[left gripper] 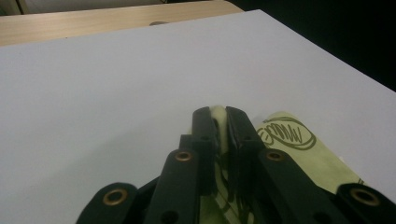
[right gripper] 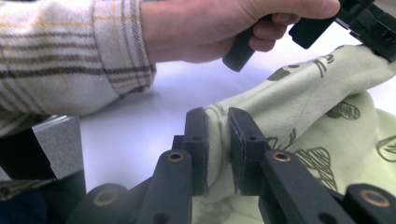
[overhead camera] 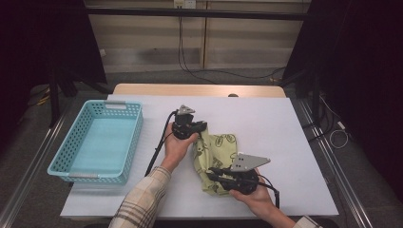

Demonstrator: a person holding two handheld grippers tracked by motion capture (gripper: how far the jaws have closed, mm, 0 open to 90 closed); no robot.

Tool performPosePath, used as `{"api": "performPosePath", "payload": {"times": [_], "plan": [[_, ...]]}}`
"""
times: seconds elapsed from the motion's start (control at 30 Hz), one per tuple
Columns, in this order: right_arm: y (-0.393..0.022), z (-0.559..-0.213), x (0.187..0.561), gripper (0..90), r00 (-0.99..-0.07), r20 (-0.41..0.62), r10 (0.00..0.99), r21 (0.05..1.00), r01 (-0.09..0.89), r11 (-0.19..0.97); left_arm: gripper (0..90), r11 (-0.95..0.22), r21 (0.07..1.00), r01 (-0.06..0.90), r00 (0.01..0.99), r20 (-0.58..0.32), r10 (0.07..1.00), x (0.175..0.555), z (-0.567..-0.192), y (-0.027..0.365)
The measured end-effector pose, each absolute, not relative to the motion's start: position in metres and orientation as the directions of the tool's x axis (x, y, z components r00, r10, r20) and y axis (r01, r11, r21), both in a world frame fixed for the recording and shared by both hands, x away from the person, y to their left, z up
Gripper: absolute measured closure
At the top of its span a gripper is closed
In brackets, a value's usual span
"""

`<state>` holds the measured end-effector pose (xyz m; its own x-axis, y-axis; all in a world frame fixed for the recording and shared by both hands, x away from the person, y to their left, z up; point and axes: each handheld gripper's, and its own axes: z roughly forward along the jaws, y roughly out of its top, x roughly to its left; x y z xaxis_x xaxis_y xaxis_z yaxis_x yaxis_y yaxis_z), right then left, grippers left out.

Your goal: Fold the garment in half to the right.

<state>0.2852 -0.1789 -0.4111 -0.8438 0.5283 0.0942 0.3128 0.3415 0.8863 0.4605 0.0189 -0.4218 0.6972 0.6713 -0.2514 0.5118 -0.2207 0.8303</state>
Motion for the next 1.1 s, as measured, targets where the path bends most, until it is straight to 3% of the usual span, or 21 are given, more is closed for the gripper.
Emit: {"api": "performPosePath", "payload": {"times": [1.1], "plan": [[-0.207,-0.424,0.278,78.6,-0.816,0.103,0.569,0.866,0.355,0.352,83.4,-0.268,0.816,0.512,0.726,-0.244,0.643,0.461,-0.430,-0.018]]}}
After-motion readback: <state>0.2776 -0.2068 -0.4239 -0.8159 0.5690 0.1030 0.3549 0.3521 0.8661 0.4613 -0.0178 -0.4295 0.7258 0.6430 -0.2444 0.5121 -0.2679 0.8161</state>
